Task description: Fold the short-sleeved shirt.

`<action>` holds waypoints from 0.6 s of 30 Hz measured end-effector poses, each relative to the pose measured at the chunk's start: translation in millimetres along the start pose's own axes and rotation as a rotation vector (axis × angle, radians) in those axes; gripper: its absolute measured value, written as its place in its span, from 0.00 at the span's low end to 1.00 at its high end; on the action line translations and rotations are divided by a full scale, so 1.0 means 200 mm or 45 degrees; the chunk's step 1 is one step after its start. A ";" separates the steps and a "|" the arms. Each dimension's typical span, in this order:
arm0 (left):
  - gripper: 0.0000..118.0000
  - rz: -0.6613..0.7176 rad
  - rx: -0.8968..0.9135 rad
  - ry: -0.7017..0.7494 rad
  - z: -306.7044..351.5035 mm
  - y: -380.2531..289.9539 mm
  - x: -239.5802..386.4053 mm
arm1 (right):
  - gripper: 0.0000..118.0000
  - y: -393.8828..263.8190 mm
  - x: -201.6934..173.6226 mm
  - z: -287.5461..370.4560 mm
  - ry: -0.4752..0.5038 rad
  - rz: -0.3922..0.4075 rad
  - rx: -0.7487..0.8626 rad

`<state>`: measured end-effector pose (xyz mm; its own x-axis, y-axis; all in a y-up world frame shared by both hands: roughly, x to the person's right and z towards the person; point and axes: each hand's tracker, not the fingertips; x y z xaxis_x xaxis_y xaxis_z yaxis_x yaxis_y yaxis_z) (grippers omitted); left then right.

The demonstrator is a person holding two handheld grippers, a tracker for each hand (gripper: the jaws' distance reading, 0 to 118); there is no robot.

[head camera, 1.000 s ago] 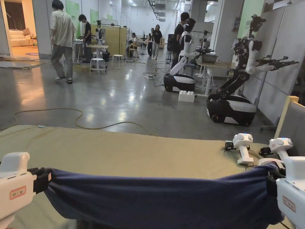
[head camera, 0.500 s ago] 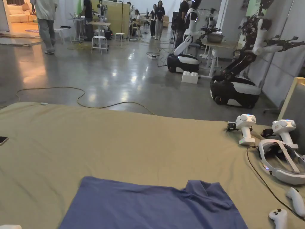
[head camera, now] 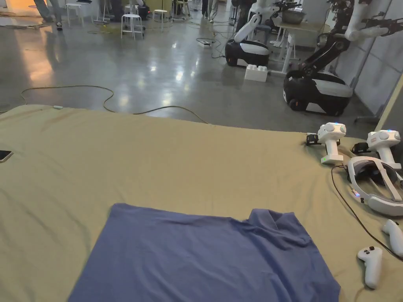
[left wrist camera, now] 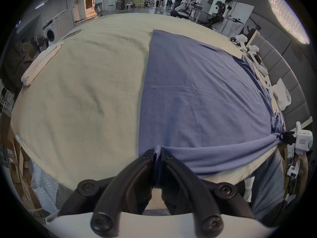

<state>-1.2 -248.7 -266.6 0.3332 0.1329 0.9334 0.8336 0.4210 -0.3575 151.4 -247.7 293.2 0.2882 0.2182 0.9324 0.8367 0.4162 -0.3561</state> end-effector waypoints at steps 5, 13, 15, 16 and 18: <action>0.39 -0.064 0.143 0.052 0.11 0.08 0.09 | 0.50 0.14 -0.01 0.18 -0.078 -0.062 0.220; 0.39 -0.109 0.615 0.012 0.31 0.32 0.32 | 0.54 0.45 -0.15 0.47 -0.026 -0.128 0.863; 0.39 -0.124 0.731 0.023 0.35 0.38 0.35 | 0.54 0.52 -0.21 0.52 -0.016 -0.136 0.973; 0.39 -0.134 0.799 0.032 0.38 0.40 0.38 | 0.54 0.54 -0.24 0.54 -0.007 -0.153 1.028; 0.39 -0.161 0.911 0.047 0.45 0.43 0.46 | 0.53 0.60 -0.29 0.59 0.012 -0.191 1.126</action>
<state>61.9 -119.8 -209.9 0.2784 0.0197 0.9603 0.3786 0.9166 -0.1286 179.3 -106.1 190.0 0.2119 0.1015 0.9720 0.2020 0.9686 -0.1451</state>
